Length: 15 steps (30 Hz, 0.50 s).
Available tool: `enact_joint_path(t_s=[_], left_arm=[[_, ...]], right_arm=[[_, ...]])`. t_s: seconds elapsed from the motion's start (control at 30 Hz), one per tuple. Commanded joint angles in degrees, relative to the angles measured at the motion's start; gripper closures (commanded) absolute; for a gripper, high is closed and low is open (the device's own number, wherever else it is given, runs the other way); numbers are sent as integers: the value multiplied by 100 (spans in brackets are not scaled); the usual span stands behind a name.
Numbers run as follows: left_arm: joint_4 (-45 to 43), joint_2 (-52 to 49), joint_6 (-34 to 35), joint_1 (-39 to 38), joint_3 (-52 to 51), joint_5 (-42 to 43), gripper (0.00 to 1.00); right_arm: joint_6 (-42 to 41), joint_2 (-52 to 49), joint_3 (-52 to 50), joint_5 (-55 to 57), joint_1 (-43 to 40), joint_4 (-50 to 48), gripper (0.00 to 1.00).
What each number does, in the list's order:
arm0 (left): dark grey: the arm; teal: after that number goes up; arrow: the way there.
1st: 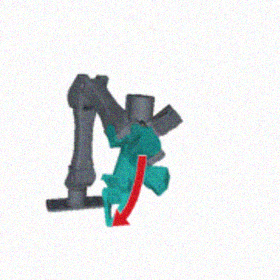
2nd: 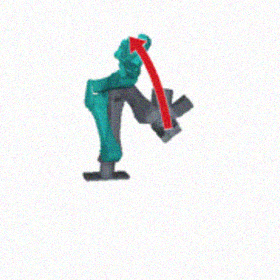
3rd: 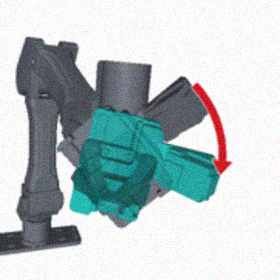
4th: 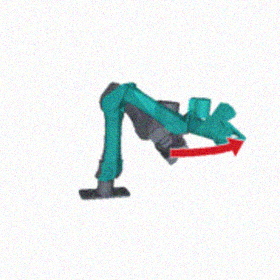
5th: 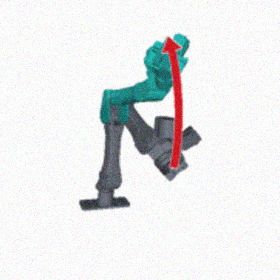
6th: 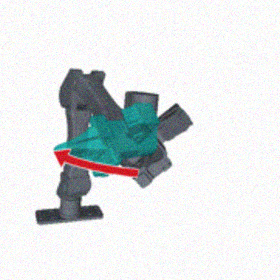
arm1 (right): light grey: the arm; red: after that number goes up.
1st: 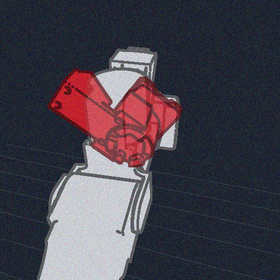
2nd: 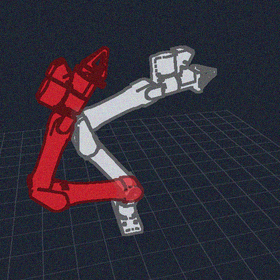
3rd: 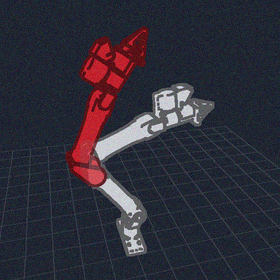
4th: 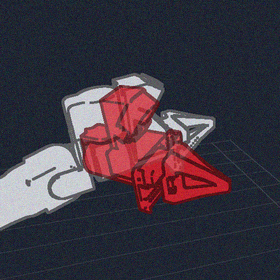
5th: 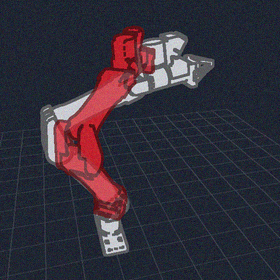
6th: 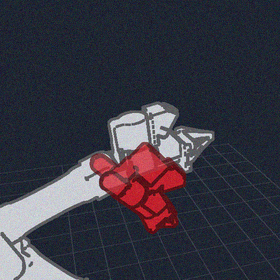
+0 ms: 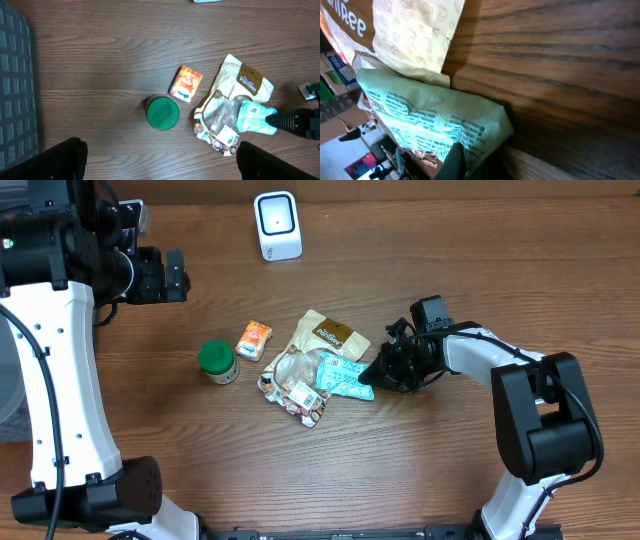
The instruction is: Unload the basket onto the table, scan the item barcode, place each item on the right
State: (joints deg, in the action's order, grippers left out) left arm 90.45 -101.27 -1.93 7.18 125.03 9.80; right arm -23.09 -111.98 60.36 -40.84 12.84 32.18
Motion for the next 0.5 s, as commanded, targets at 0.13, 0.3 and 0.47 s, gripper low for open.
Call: enact_joint_path(t_s=[0.13,0.3,0.47], left_arm=[[-11,2,-107,2,26,-13,0],[-11,2,-107,2,26,-13,0],[-11,2,-109,2,26,-13,1]], right_arm=[[-129,-61,-59,337,-28,-81,96],[356,498,162,-221,-33,146,96],[391,1416,459,-343,-7,553,96]])
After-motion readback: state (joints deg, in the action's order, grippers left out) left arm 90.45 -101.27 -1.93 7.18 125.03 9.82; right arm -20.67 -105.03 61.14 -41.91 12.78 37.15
